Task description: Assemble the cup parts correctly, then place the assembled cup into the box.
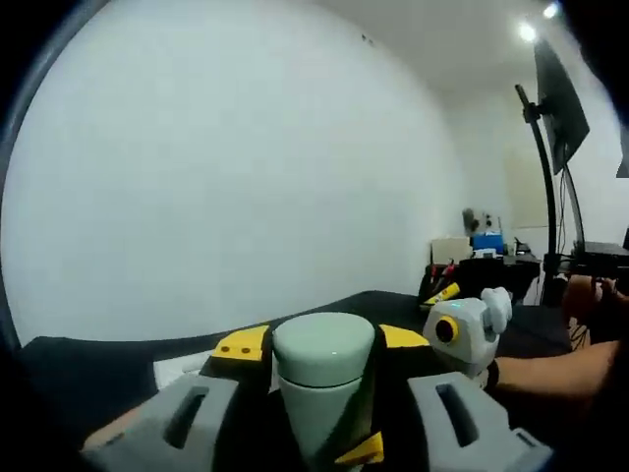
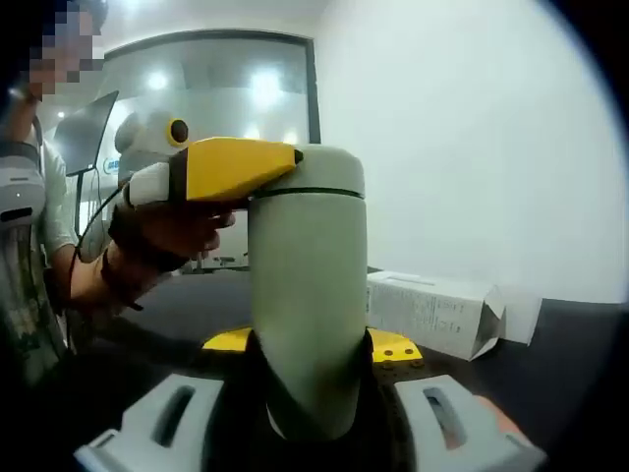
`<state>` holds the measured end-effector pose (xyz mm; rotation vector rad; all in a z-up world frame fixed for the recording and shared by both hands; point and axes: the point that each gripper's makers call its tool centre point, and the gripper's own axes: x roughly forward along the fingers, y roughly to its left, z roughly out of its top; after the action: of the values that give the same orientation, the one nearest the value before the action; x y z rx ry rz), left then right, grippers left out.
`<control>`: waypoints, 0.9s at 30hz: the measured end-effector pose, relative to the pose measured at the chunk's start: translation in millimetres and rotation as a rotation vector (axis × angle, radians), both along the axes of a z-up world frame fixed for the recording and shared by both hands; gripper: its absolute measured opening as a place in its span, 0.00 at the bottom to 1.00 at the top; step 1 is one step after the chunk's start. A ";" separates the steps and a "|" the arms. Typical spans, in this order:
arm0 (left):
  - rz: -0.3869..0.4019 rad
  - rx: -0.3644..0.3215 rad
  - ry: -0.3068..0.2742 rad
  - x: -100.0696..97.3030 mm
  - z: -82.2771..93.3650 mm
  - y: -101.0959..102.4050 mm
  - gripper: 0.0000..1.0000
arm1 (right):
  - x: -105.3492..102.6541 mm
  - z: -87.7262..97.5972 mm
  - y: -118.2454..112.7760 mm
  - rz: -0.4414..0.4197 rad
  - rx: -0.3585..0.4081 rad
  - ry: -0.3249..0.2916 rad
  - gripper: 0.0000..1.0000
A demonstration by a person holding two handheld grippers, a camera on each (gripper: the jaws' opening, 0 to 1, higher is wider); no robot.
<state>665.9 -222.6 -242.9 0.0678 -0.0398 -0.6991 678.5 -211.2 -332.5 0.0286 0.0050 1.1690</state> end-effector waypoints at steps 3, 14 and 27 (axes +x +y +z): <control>-0.101 -0.006 -0.002 5.0 -0.1 -2.6 0.37 | -1.6 -0.2 0.3 0.000 0.000 0.003 0.40; -0.493 -0.100 0.036 15.3 2.8 -0.7 0.37 | 1.3 -0.1 0.1 -0.009 0.001 0.001 0.40; -0.205 -0.128 0.008 3.0 9.2 3.2 0.63 | -0.6 -0.2 2.9 -0.007 0.000 -0.005 0.40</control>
<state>668.8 -219.4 -233.7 -0.0625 -0.0851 -0.8998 677.9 -208.3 -332.7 0.0256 0.0005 1.1617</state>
